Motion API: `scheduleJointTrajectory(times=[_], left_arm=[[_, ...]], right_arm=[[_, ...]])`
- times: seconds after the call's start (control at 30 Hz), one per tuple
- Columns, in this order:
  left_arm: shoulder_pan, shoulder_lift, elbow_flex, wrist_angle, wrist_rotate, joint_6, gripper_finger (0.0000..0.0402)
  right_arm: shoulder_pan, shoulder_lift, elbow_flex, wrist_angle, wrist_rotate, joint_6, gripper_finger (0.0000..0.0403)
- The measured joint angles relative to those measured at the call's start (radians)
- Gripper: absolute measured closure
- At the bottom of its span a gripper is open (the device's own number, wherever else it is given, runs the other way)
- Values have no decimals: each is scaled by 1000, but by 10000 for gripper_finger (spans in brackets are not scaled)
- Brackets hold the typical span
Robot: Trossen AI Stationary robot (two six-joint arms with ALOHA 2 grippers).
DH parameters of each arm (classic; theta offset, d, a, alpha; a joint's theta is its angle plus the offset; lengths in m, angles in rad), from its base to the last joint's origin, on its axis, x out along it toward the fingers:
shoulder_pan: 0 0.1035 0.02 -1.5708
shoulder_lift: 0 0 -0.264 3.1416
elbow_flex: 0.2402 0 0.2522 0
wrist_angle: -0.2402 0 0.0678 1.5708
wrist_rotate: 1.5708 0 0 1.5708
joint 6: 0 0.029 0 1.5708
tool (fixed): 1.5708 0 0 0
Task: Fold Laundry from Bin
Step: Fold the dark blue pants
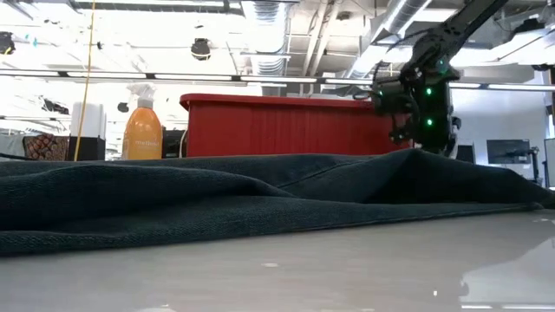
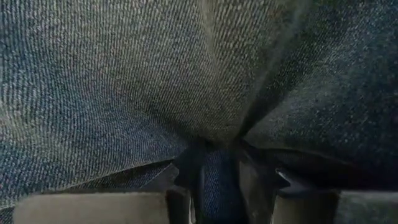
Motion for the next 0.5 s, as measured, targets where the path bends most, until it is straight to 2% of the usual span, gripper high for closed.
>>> scheduleJointTrajectory(times=[0.03,0.17,0.37,0.43,0.5], left_arm=[[0,0,0,0,0,0,331],[0,0,0,4,-8,6,331],[0,0,0,6,-13,23,331],[0,0,0,6,-15,35,331],[1,0,0,6,-16,53,331]], right_arm=[[4,-16,6,-11,-41,14,352],[-20,-122,4,41,-319,6,352],[-62,-296,-101,138,-461,34,346],[-74,-317,-145,172,-542,60,334],[-86,-317,-180,198,-579,75,316]])
